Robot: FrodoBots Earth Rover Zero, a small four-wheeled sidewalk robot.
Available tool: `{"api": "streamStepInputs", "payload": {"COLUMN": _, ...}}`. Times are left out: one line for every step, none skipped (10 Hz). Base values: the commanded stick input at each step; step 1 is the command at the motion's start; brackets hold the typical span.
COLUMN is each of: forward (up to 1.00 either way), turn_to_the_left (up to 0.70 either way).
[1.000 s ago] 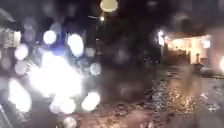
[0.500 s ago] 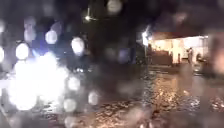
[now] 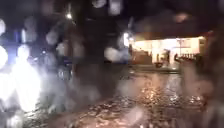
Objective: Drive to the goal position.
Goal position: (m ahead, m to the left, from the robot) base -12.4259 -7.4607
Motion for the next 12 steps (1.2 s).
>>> {"api": "streamStepInputs", "payload": {"forward": 0.00, "turn_to_the_left": -0.70}}
{"api": "streamStepInputs", "payload": {"forward": 0.00, "turn_to_the_left": -0.70}}
{"api": "streamStepInputs", "payload": {"forward": 0.00, "turn_to_the_left": -0.70}}
{"api": "streamStepInputs", "payload": {"forward": 0.00, "turn_to_the_left": -0.70}}
{"api": "streamStepInputs", "payload": {"forward": 0.00, "turn_to_the_left": -0.70}}
{"api": "streamStepInputs", "payload": {"forward": 0.00, "turn_to_the_left": -0.70}}
{"api": "streamStepInputs", "payload": {"forward": 0.00, "turn_to_the_left": -0.70}}
{"api": "streamStepInputs", "payload": {"forward": 0.00, "turn_to_the_left": -0.70}}
{"api": "streamStepInputs", "payload": {"forward": 0.00, "turn_to_the_left": -0.70}}
{"api": "streamStepInputs", "payload": {"forward": 0.00, "turn_to_the_left": -0.70}}
{"api": "streamStepInputs", "payload": {"forward": 0.00, "turn_to_the_left": -0.70}}
{"api": "streamStepInputs", "payload": {"forward": 0.00, "turn_to_the_left": -0.70}}
